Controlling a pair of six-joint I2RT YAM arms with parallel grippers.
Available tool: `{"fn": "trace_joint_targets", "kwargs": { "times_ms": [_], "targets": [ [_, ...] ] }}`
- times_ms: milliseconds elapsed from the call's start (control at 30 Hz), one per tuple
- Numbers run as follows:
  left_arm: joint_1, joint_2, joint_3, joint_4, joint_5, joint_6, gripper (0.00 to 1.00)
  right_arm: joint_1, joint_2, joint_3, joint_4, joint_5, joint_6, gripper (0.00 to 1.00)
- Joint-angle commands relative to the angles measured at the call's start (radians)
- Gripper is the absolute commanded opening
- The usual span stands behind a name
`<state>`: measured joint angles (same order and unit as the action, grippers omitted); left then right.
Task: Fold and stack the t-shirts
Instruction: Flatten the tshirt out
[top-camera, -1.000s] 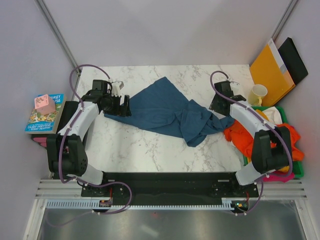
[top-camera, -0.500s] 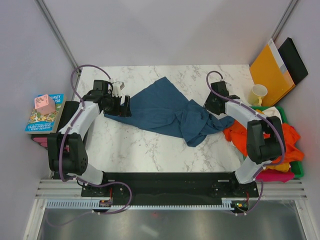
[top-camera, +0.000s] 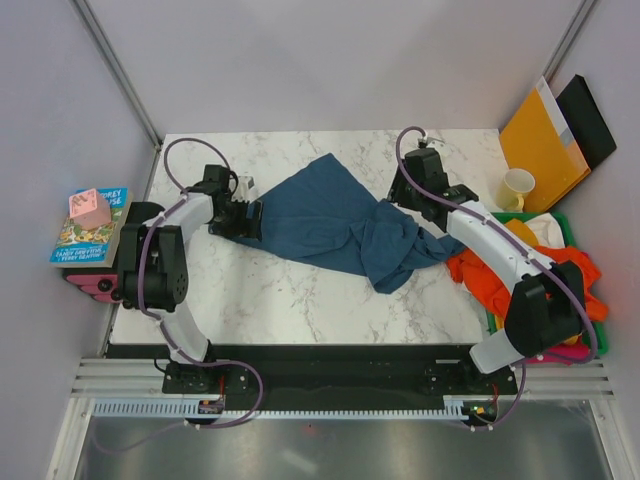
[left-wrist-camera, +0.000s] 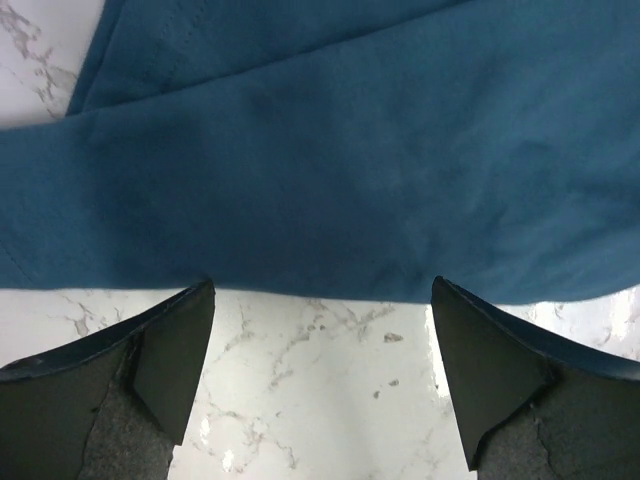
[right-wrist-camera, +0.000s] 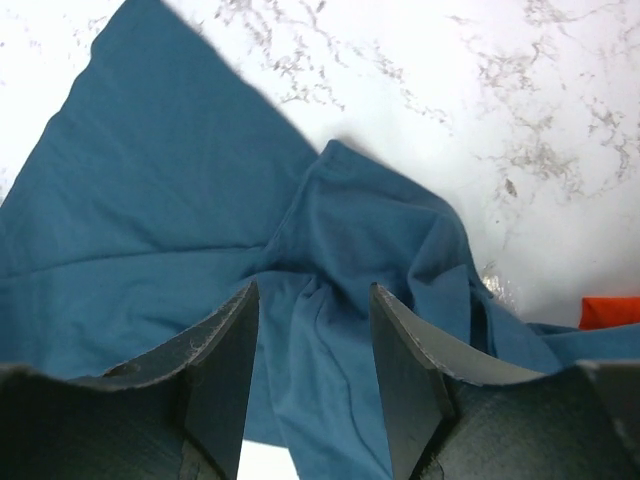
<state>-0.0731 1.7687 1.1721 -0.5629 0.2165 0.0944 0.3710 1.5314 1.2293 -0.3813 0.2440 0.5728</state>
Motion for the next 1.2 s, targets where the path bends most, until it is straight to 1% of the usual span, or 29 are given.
{"fn": "trace_joint_targets", "kwargs": {
  "times_ms": [0,67,167,267,300,367,400,467,500,533,567,667,733,833,867,900,967,1000,1100,1167],
  "targets": [
    [0.019,0.06,0.107,0.064,-0.048,-0.015,0.96,0.02,-0.042,-0.002,-0.039,0.048,-0.024,0.55],
    [0.021,0.083,0.133,0.064,-0.051,-0.016,0.96,0.025,-0.054,-0.022,-0.047,0.057,-0.025,0.55],
    [0.021,0.109,0.153,0.064,-0.055,-0.015,0.92,0.029,-0.065,-0.042,-0.056,0.069,-0.027,0.54],
    [0.021,0.135,0.162,0.063,-0.06,-0.005,0.8,0.031,-0.073,-0.063,-0.056,0.089,-0.027,0.54],
    [0.021,0.149,0.166,0.063,-0.066,0.001,0.67,0.031,-0.073,-0.065,-0.054,0.09,-0.027,0.55],
    [0.021,0.155,0.17,0.061,-0.071,0.005,0.57,0.031,-0.071,-0.068,-0.057,0.086,-0.022,0.54],
    [0.021,0.156,0.169,0.058,-0.069,0.01,0.48,0.031,-0.07,-0.073,-0.059,0.083,-0.021,0.54],
    [0.021,0.153,0.161,0.058,-0.065,0.014,0.36,0.029,-0.071,-0.079,-0.059,0.077,-0.016,0.55],
    [0.021,0.153,0.156,0.057,-0.063,0.019,0.18,0.031,-0.074,-0.083,-0.06,0.066,-0.014,0.54],
    [0.021,0.152,0.152,0.055,-0.066,0.021,0.05,0.031,-0.077,-0.093,-0.064,0.061,-0.014,0.55],
    [0.021,0.15,0.149,0.052,-0.071,0.025,0.02,0.032,-0.08,-0.1,-0.062,0.06,-0.011,0.54],
    [0.024,0.127,0.129,0.054,-0.074,0.028,0.02,0.034,-0.102,-0.135,-0.062,0.057,-0.013,0.54],
    [0.029,0.1,0.112,0.051,-0.039,0.033,0.02,0.039,-0.123,-0.161,-0.062,0.057,-0.013,0.55],
    [0.029,0.029,0.069,0.06,0.015,0.031,0.47,0.042,-0.148,-0.195,-0.062,0.057,-0.013,0.56],
    [0.029,0.005,0.06,0.066,0.018,0.019,0.71,0.046,-0.152,-0.203,-0.064,0.058,-0.013,0.56],
    [0.029,0.002,0.052,0.072,0.002,0.013,0.77,0.046,-0.163,-0.211,-0.064,0.058,-0.01,0.56],
    [0.035,0.0,0.043,0.086,-0.028,-0.005,0.82,0.046,-0.172,-0.226,-0.064,0.06,-0.004,0.56],
    [0.039,0.006,0.044,0.089,-0.057,-0.015,0.82,0.046,-0.18,-0.234,-0.064,0.061,0.001,0.56],
    [0.071,0.015,0.055,0.095,-0.078,-0.061,0.82,0.048,-0.2,-0.244,-0.065,0.066,0.004,0.56],
    [0.12,0.028,0.069,0.093,-0.104,-0.081,0.82,0.049,-0.209,-0.249,-0.067,0.072,0.006,0.56]
  ]
}}
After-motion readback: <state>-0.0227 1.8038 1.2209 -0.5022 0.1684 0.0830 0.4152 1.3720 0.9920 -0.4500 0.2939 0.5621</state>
